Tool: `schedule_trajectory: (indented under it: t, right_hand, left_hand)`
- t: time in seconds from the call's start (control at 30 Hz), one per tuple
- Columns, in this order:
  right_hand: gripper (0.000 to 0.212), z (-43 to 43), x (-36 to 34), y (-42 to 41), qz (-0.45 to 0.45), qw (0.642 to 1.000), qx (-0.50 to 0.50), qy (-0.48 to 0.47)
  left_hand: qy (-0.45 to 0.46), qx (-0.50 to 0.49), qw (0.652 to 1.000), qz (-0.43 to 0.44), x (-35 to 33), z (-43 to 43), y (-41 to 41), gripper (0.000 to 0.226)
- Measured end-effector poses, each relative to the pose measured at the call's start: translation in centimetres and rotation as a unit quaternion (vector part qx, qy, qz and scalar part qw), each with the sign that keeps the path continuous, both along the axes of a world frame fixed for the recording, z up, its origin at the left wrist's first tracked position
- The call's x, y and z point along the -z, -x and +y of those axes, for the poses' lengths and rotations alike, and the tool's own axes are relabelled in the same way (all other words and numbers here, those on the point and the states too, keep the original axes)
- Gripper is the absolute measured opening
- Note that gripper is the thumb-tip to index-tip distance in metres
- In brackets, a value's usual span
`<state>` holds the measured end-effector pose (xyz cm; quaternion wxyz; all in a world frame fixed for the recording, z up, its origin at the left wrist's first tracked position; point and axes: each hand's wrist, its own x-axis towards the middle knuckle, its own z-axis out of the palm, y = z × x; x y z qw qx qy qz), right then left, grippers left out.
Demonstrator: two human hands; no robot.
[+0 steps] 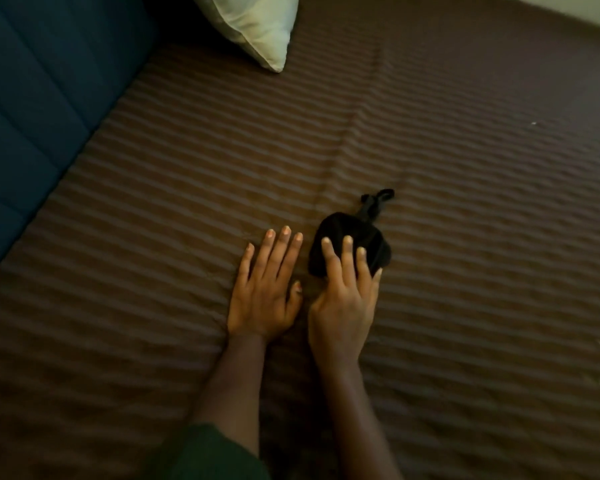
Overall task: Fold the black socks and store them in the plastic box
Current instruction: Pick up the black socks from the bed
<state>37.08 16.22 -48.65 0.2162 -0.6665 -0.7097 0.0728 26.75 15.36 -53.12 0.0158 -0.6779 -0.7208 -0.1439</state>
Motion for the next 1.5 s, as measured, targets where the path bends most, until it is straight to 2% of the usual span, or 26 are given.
schedule_trajectory:
  t: [0.13, 0.27, 0.33, 0.4, 0.47, 0.53, 0.6, 0.67, 0.8, 0.9, 0.97, 1.03, 1.13, 1.27, 1.4, 1.5]
  right_hand:
    - [0.057, 0.8, 1.0, -0.5, -0.041, 0.998, -0.037, 0.03]
    - [0.058, 1.6, -0.9, -1.6, -0.006, 0.983, -0.076, 0.168]
    - [0.053, 2.1, -4.3, -2.7, -0.027, 0.958, -0.099, 0.268]
    - [0.046, 2.2, -8.8, -3.3, -0.099, 0.931, -0.118, 0.331]
    - [0.04, 0.9, -12.9, -3.4, -0.172, 0.92, -0.134, 0.327]
    - [0.036, -1.6, -17.1, -3.0, -0.203, 0.921, -0.16, 0.292]
    - [0.033, -3.8, -21.1, -2.4, -0.205, 0.924, -0.185, 0.265]
    - [0.029, -5.5, -25.7, -1.7, -0.197, 0.927, -0.215, 0.234]
    - [0.033, -8.7, -35.6, 1.5, -0.185, 0.929, -0.27, 0.173]
    - [0.034, -12.1, -43.7, 5.1, -0.165, 0.927, -0.326, 0.086]
    - [0.037, -14.9, -48.6, 7.5, -0.149, 0.922, -0.356, 0.016]
    - [0.041, -18.6, -53.1, 9.8, -0.127, 0.909, -0.394, -0.048]
    - [0.035, -24.7, -58.4, 13.3, -0.092, 0.877, -0.456, -0.117]
    - [0.02, -33.9, -62.7, 17.8, -0.049, 0.817, -0.545, -0.179]
    - [0.016, -44.7, -64.8, 21.7, -0.001, 0.732, -0.656, -0.185]
    - [0.018, -52.0, -65.0, 23.4, 0.008, 0.653, -0.736, -0.181]
  left_hand:
    - [0.037, -0.017, 0.999, 0.031, -0.8, -0.3, -0.5, 0.064]
    - [0.17, -0.026, 0.985, 0.011, -3.9, -0.2, -1.8, 0.063]
    - [0.258, -0.033, 0.963, -0.075, -6.2, -0.4, -2.4, 0.066]
    - [0.337, -0.055, 0.916, -0.211, -9.3, -1.5, -2.3, 0.068]
    - [0.402, -0.052, 0.853, -0.328, -12.5, -3.9, -2.0, 0.057]
    - [0.42, -0.069, 0.818, -0.386, -16.0, -7.2, -1.6, 0.054]
    - [0.396, -0.119, 0.807, -0.422, -20.6, -9.4, -1.3, 0.069]
    - [0.368, -0.153, 0.811, -0.428, -26.5, -11.1, -0.9, 0.077]
    - [0.302, -0.141, 0.845, -0.417, -38.1, -14.9, 1.2, 0.065]
    - [0.244, -0.136, 0.876, -0.394, -45.8, -19.7, 3.6, 0.063]
    - [0.187, -0.139, 0.901, -0.365, -49.9, -23.5, 5.1, 0.048]
    - [0.126, -0.168, 0.919, -0.334, -53.7, -28.4, 6.6, 0.038]
    - [0.033, -0.232, 0.921, -0.311, -58.2, -35.9, 9.2, 0.04]
    - [-0.098, -0.339, 0.877, -0.327, -61.9, -46.7, 12.4, 0.048]
    - [-0.225, -0.425, 0.787, -0.386, -62.9, -57.9, 14.7, 0.071]
    - [-0.259, -0.463, 0.737, -0.42, -62.2, -65.2, 14.6, 0.079]
